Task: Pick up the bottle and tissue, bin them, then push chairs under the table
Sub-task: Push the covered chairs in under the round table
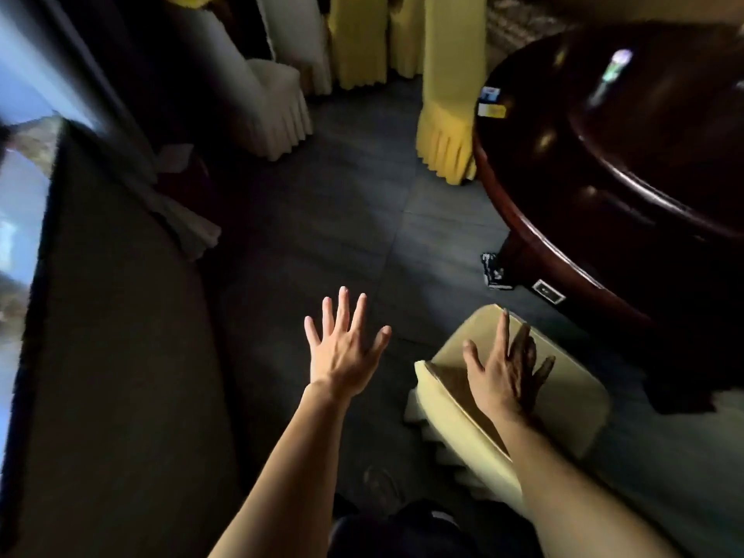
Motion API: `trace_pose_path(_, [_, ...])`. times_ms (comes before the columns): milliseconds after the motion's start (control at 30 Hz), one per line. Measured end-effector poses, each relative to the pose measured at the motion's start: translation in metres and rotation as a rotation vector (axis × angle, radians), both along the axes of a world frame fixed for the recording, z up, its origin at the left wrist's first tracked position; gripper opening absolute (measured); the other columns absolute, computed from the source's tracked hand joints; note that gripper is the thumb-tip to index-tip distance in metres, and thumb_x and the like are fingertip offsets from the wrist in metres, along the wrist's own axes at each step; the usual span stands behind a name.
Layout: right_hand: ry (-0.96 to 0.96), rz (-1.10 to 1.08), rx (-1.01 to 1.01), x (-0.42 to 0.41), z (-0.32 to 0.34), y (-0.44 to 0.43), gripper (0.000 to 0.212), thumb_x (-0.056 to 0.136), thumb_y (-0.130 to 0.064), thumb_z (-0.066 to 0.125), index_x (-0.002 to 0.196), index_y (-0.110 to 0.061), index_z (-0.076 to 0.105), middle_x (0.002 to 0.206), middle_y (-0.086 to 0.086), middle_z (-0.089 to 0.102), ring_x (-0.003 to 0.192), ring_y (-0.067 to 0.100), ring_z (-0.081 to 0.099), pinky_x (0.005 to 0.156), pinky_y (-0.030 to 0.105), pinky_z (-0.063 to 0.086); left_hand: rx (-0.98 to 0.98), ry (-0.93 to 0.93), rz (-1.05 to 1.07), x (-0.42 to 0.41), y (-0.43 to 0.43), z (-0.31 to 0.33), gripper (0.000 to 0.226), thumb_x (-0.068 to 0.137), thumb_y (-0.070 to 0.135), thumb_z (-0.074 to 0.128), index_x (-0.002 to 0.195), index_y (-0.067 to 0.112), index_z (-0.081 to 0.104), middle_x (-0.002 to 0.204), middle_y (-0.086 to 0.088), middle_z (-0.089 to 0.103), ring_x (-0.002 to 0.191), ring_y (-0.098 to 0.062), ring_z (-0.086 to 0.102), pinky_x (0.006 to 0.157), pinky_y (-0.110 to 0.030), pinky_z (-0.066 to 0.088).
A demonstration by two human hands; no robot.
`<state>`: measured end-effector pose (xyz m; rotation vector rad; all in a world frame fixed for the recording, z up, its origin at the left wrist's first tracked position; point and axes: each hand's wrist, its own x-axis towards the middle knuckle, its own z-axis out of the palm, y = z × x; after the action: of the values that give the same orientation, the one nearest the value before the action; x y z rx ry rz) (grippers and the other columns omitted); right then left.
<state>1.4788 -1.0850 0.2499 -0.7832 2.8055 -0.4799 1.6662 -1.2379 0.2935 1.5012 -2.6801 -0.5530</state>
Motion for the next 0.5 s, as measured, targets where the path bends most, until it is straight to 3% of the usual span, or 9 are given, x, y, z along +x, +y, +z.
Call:
trace_pose_path(133, [-0.046,-0.226,-0.007,-0.003,-0.004,0.054,0.086,0.098,-0.063,0.045,0.166,-0.031,0.003,0.172,0.022,0.012,0.156,0.044,0.018,0.124,0.067,0.004,0.027,-0.013,-0.249,-0.043,0.007,-0.008,0.076,0.097,0.072,0.018,0.161,0.032,0.005,0.17,0.001,-0.011,0.156,-0.028,-0.01,0.121,-0.061,-0.003])
trace_pose_path(233, [-0.011,-0.368,-0.009,0.019,-0.004,0.091,0.088,0.097,-0.058,0.053,0.166,-0.025,0.009,0.169,0.025,0.019,0.154,0.046,0.024,0.122,0.066,0.013,0.038,-0.023,-0.454,-0.061,0.02,-0.016,0.081,0.093,0.076,0.01,0.161,0.033,0.002,0.17,0.002,-0.015,0.156,-0.027,-0.013,0.12,-0.06,-0.007])
trace_pose_path(300, [-0.034,-0.457,0.064,0.043,-0.005,0.116,0.088,0.098,-0.058,0.052,0.166,-0.024,0.008,0.169,0.026,0.02,0.153,0.045,0.025,0.122,0.065,0.01,0.04,-0.042,-0.61,-0.067,0.032,-0.022,0.086,0.088,0.079,0.005,0.161,0.033,0.0,0.169,0.002,-0.016,0.156,-0.028,-0.014,0.121,-0.061,-0.008])
trace_pose_path(400, [-0.024,-0.523,0.169,0.084,-0.008,0.143,0.084,0.099,-0.06,0.047,0.166,-0.022,0.013,0.167,0.024,0.025,0.153,0.041,0.027,0.122,0.068,0.01,0.031,-0.073,-0.823,-0.068,0.051,-0.033,0.09,0.083,0.084,0.001,0.159,0.036,-0.006,0.167,0.004,-0.02,0.155,-0.028,-0.017,0.121,-0.062,-0.01])
trace_pose_path(500, [0.026,-0.52,0.203,0.109,-0.009,0.153,0.078,0.101,-0.06,0.045,0.165,-0.025,0.021,0.168,0.02,0.025,0.155,0.033,0.026,0.121,0.07,0.01,0.039,-0.113,-0.959,-0.064,0.068,-0.044,0.088,0.086,0.084,0.01,0.159,0.037,-0.007,0.169,0.002,-0.016,0.155,-0.028,-0.015,0.12,-0.063,-0.01])
